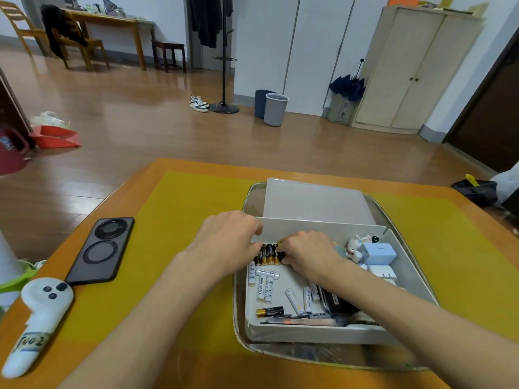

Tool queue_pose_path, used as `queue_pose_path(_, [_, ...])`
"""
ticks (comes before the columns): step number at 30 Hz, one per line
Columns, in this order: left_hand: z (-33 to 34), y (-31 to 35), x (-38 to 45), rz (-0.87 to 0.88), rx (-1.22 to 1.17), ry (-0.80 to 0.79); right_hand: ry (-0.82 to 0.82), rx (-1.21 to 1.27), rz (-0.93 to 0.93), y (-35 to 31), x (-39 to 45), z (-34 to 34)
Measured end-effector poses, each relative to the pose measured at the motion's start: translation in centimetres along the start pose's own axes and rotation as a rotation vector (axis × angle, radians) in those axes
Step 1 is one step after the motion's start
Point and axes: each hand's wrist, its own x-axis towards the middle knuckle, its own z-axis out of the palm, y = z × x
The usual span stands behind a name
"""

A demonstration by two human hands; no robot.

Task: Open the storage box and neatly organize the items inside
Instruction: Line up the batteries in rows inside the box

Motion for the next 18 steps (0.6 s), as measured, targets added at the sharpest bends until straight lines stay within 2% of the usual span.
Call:
queue_pose_path(12, [0.0, -0.9, 0.4, -0.038, -0.018, -0.017, -0.108, 0.014, 0.007, -0.1, 0.3, -1.1])
queue_pose_path(18, [0.0, -0.9, 0.2, -0.03, -0.017, -0.012, -0.096, 0.038, 0.005, -0.3, 0.3, -0.9])
